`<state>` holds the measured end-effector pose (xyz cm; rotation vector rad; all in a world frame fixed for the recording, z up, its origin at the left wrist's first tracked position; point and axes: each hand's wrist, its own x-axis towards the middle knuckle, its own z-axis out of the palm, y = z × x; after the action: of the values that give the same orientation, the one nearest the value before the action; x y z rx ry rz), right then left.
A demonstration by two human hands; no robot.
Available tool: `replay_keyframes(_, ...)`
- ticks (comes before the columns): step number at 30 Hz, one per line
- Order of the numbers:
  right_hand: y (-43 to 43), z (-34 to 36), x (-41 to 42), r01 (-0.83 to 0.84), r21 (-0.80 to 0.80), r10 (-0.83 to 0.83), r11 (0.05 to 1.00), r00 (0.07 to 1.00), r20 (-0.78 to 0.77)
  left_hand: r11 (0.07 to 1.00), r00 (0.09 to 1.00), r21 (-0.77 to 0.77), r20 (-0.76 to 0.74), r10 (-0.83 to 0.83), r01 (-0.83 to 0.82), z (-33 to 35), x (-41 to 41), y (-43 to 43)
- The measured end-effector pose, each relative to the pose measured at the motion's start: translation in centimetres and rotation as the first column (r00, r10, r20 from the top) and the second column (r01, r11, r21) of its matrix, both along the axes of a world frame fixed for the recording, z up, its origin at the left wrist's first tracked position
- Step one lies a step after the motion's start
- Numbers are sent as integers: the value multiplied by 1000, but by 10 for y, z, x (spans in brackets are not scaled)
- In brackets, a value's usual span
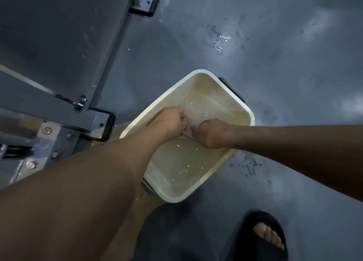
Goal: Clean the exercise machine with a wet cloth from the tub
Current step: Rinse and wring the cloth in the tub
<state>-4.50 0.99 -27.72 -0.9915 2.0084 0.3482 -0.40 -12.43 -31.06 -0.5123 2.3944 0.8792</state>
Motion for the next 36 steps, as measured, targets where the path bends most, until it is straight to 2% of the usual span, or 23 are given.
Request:
replay_keyframes(2, 14, 0, 2, 78, -6, -78, 997, 997, 17, 995, 995, -35, -32, -91, 90, 0, -10, 11)
replay_keyframes(6, 27, 3, 2, 171, -30, -171, 985, 985, 21, 985, 981, -13, -93, -172, 171, -9, -24, 23)
replay_keyframes(8, 29, 10, -7, 162, -46, -162, 986, 987, 8, 984, 979, -7, -99, -178, 178, -11, -27, 24)
replay_keyframes(11, 32, 23, -20, 149, 13, -149, 989, 989, 12, 987, 979, -20, -123, -164, 162, -14, -31, 19)
replay_keyframes(14, 31, 23, -28, 33, 11, -31, 999, 995, -97, 990, 980, -34, -141, -140, 137, -14, -39, 12)
replay_keyframes(16, 27, 16, -37, 50, -22, -53, 998, 987, -151, 991, 982, -61, -140, -130, 123, -12, -45, 8)
replay_keyframes(22, 12, 10, -70, 263, -118, -277, 957, 954, -117, 998, 986, -70, -166, -11, -1, -7, -53, 2)
replay_keyframes(26, 4, -10, -66, 324, -149, -340, 934, 936, -96, 955, 949, -23, -120, 292, -296, -16, -41, 14)
replay_keyframes(28, -5, -18, -59, 383, -151, -395, 911, 917, -57, 899, 899, 50, -31, 437, -435, -18, -34, 18)
replay_keyframes(29, -12, -21, -56, 465, -130, -470, 876, 883, -8, 844, 849, 95, 18, 529, -528, -18, -31, 20)
replay_keyframes(31, -24, -26, -51, 599, -149, -587, 787, 801, 118, 649, 676, 206, 115, 727, -733, -22, -28, 19)
replay_keyframes(33, -27, -24, -39, 728, -179, -653, 662, 677, 340, 413, 484, 308, 210, 849, -857, -28, -27, 16)
replay_keyframes(34, -26, -18, -32, 825, -181, -688, 536, 551, 472, 320, 426, 359, 270, 864, -877, -27, -26, 15)
replay_keyframes(35, -24, -12, -27, 877, -190, -696, 441, 467, 545, 243, 390, 407, 333, 858, -881, -22, -26, 13)
replay_keyframes(36, -22, -8, -24, 895, -222, -691, 387, 441, 573, 190, 376, 442, 384, 844, -877, -17, -27, 12)
